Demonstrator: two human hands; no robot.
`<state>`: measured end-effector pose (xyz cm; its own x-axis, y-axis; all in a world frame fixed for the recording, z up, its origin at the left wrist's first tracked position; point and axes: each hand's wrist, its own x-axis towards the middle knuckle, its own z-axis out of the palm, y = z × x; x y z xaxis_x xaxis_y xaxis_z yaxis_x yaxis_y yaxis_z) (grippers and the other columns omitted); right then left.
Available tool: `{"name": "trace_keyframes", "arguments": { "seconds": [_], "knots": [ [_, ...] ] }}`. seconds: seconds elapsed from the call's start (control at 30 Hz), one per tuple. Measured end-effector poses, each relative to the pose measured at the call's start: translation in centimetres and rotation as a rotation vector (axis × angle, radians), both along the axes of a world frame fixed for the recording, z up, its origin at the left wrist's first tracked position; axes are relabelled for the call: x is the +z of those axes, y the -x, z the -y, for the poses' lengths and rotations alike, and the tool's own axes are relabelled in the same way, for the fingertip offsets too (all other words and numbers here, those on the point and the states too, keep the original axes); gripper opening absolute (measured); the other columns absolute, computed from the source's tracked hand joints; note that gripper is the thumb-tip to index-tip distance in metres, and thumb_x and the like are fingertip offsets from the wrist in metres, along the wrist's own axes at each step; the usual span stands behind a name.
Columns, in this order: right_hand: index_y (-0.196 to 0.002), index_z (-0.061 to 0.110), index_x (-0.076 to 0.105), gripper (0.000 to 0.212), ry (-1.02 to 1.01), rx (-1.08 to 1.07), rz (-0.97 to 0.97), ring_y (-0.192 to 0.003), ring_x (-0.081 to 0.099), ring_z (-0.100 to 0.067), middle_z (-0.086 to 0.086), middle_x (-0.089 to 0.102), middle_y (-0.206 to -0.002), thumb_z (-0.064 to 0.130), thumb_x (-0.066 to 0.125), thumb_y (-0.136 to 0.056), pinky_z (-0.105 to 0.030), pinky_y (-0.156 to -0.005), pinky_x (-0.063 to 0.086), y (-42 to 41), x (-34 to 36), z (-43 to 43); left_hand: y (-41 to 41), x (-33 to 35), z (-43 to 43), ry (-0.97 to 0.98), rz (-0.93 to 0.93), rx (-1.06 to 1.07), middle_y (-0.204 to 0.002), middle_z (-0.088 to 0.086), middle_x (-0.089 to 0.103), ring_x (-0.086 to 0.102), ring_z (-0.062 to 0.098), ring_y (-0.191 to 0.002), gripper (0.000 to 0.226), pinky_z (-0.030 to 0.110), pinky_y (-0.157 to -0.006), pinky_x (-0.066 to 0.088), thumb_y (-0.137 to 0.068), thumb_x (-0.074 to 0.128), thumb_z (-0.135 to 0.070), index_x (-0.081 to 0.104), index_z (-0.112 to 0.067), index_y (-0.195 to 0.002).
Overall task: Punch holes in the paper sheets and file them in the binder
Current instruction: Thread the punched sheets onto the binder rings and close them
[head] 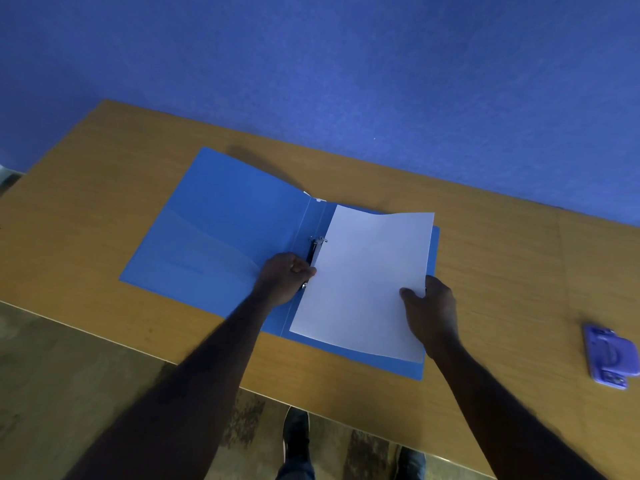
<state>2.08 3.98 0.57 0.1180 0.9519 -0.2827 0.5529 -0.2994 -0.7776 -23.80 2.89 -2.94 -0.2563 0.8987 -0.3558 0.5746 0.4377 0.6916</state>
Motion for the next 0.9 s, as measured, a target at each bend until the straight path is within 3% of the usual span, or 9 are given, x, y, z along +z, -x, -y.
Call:
{"name": "trace_keyframes", "arguments": {
  "seconds": [0.07,0.2,0.3,0.43,0.57,0.63,0.7,0.8,0.9],
  "knots": [
    [-0.091,0.015,0.059,0.002,-0.016,0.008,0.016,-0.077,0.061,-0.014,0.005,0.062,-0.084,0.015,0.058,-0.089,-0.029,-0.060,0.052,0.1,0.0,0.1,-0.3,-0.3,0.7,-0.109,-0.103,-0.008,-0.079,-0.004,0.065,0.061,0.011,-0.077,0.020,0.029,-0.068,0.051,-0.084,0.067,-0.036,0.068,-0.017,-0.077],
    [-0.093,0.016,0.055,0.002,-0.063,0.053,0.052,-0.073,0.058,-0.005,0.011,0.058,-0.080,0.014,0.057,-0.092,-0.022,-0.052,0.043,0.2,0.0,0.4,-0.9,-1.0,1.9,-0.317,-0.316,-0.094,-0.085,-0.003,0.064,0.059,0.017,-0.082,0.011,0.035,-0.072,0.051,-0.084,0.068,-0.031,0.072,-0.020,-0.084],
    [-0.096,0.018,0.054,0.004,-0.069,0.061,0.067,-0.073,0.058,-0.004,0.010,0.058,-0.081,0.016,0.056,-0.094,-0.021,-0.052,0.043,-0.2,-0.8,0.8,-1.3,-1.6,2.3,-0.349,-0.385,-0.102,-0.087,-0.004,0.065,0.058,0.019,-0.087,0.010,0.037,-0.074,0.048,-0.082,0.070,-0.029,0.073,-0.020,-0.085],
    [-0.106,0.011,0.059,0.015,-0.034,0.039,0.049,-0.085,0.063,-0.020,-0.001,0.065,-0.097,0.019,0.059,-0.093,-0.029,-0.066,0.049,-1.0,-2.2,0.8,-1.8,-2.0,2.6,-0.360,-0.496,-0.121,-0.091,-0.006,0.064,0.056,0.020,-0.092,0.009,0.035,-0.076,0.043,-0.083,0.068,-0.026,0.072,-0.020,-0.088],
    [-0.117,0.009,0.055,0.029,0.030,0.005,0.028,-0.087,0.061,-0.021,-0.007,0.066,-0.108,0.020,0.063,-0.091,-0.027,-0.062,0.047,-1.3,-3.0,0.8,-1.9,-2.3,2.6,-0.369,-0.491,-0.098,-0.092,-0.004,0.065,0.057,0.019,-0.091,0.012,0.034,-0.075,0.042,-0.084,0.067,-0.028,0.072,-0.019,-0.090],
    [-0.127,0.011,0.046,0.047,0.080,-0.024,0.088,-0.099,0.058,-0.027,-0.012,0.059,-0.120,0.023,0.068,-0.087,-0.037,-0.075,0.053,-1.2,-3.3,1.0,-1.9,-2.3,2.7,-0.378,-0.456,-0.085,-0.092,-0.003,0.065,0.057,0.019,-0.089,0.014,0.034,-0.074,0.046,-0.085,0.066,-0.027,0.072,-0.017,-0.092],
    [-0.135,0.012,0.038,0.066,0.010,-0.034,0.267,-0.117,0.048,-0.032,-0.015,0.047,-0.131,0.025,0.073,-0.081,-0.047,-0.095,0.046,-0.9,-3.3,1.2,-2.1,-2.2,2.7,-0.379,-0.408,-0.062,-0.092,-0.001,0.065,0.057,0.017,-0.088,0.015,0.035,-0.072,0.050,-0.086,0.066,-0.027,0.072,-0.015,-0.093],
    [-0.135,0.017,0.044,0.063,-0.203,0.193,0.436,-0.125,0.043,-0.028,-0.011,0.045,-0.136,0.030,0.072,-0.081,-0.044,-0.101,0.040,1.0,-2.5,1.2,-2.3,-2.2,2.8,-0.381,-0.365,-0.025,-0.091,-0.001,0.065,0.057,0.016,-0.086,0.016,0.031,-0.068,0.051,-0.086,0.066,-0.027,0.073,-0.014,-0.093],
    [-0.143,0.025,0.040,0.066,-0.191,0.533,0.509,-0.138,0.032,-0.028,-0.009,0.034,-0.151,0.044,0.065,-0.085,-0.044,-0.109,0.033,3.7,-2.3,0.7,-2.5,-2.1,2.8,-0.379,-0.310,0.007,-0.092,-0.002,0.065,0.060,0.015,-0.086,0.019,0.029,-0.068,0.052,-0.088,0.064,-0.030,0.072,-0.014,-0.095]
  ]
}}
